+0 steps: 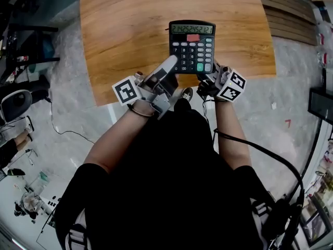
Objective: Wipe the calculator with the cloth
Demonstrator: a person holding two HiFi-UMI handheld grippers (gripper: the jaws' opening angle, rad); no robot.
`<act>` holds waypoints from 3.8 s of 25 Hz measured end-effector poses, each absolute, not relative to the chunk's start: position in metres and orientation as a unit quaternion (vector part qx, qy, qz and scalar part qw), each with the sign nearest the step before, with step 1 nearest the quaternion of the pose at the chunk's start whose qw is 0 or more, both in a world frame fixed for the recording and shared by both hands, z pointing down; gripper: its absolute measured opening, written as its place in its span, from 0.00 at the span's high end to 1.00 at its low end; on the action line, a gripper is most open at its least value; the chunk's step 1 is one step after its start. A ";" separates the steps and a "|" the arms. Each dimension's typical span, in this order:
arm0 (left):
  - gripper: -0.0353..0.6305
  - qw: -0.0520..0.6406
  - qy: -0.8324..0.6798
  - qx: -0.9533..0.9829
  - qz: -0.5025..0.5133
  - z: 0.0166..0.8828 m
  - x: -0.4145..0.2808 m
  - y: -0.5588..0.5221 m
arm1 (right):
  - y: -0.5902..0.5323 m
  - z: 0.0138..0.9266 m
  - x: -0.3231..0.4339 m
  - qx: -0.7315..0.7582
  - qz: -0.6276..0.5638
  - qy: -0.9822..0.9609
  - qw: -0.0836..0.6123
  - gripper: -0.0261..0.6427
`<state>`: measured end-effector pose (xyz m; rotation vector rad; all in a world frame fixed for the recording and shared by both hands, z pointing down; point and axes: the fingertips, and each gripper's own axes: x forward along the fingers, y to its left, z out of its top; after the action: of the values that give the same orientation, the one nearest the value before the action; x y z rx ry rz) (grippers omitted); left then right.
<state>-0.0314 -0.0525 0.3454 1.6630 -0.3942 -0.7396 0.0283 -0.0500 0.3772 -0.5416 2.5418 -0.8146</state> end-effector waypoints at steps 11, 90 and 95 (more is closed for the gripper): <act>0.84 0.624 -0.122 0.717 -0.285 0.358 -0.017 -0.045 | -0.103 0.385 0.065 -0.244 -0.320 0.869 0.289 0.86; 0.84 0.608 -0.150 0.712 -0.318 0.346 -0.023 -0.052 | -0.034 0.358 0.060 -0.432 0.063 0.899 -0.032 0.86; 0.84 0.623 -0.144 0.703 -0.311 0.350 -0.022 -0.051 | -0.038 0.365 0.055 -0.448 0.050 0.891 -0.043 0.86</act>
<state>-0.0220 -0.0514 0.3500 1.6144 -0.3303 -0.7142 0.0546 -0.0384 0.3650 -1.4477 2.8795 0.1627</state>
